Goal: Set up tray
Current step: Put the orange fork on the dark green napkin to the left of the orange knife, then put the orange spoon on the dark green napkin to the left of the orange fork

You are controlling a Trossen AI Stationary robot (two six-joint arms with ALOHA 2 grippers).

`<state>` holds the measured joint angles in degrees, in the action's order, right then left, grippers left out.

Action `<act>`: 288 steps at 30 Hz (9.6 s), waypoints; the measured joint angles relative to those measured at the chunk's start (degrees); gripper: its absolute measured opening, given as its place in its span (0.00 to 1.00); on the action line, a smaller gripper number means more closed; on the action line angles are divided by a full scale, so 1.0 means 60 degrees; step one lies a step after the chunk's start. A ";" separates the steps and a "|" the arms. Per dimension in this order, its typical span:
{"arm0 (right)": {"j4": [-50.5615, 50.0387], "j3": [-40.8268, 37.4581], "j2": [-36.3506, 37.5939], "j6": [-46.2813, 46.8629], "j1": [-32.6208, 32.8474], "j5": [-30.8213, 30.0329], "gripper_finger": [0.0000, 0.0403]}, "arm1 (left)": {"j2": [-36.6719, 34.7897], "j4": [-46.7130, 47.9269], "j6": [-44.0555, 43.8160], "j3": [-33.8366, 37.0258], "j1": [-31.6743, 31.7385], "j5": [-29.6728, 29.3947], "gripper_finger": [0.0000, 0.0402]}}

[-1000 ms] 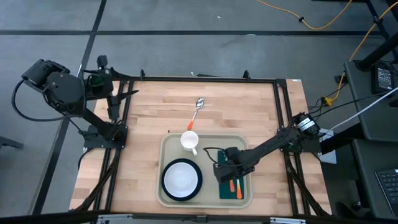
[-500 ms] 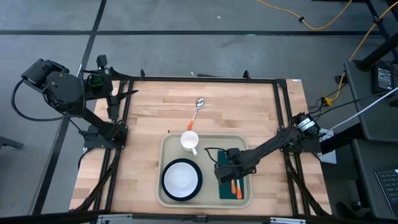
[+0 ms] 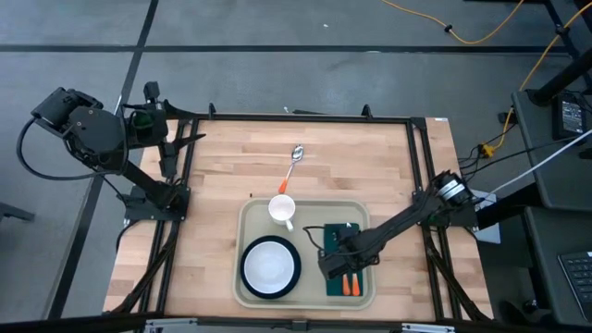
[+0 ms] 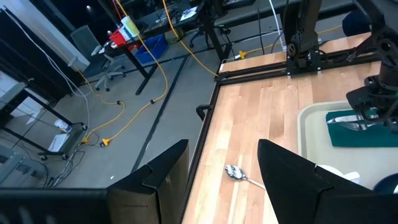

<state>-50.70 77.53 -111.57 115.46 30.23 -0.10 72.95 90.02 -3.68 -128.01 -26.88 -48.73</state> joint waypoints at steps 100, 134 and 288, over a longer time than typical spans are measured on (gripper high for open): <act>0.0779 -0.0424 0.9292 -1.3536 -0.0952 -0.8109 0.44 | 0.4221 -0.1039 -0.1362 0.0007 0.4573 0.2858 0.46; 1.3194 -1.0169 1.3474 -1.4349 -0.5258 0.0632 0.44 | 0.5829 -0.2026 -0.0816 0.0006 0.6310 0.4061 0.46; 0.6752 -0.6887 1.3163 -1.8043 -0.5260 -0.0626 0.44 | 0.8630 -0.6821 -0.3375 0.4316 0.7530 0.8859 0.01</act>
<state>-10.18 36.21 -32.60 7.20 -1.33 -3.86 124.73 49.09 -23.93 -102.11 18.31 4.43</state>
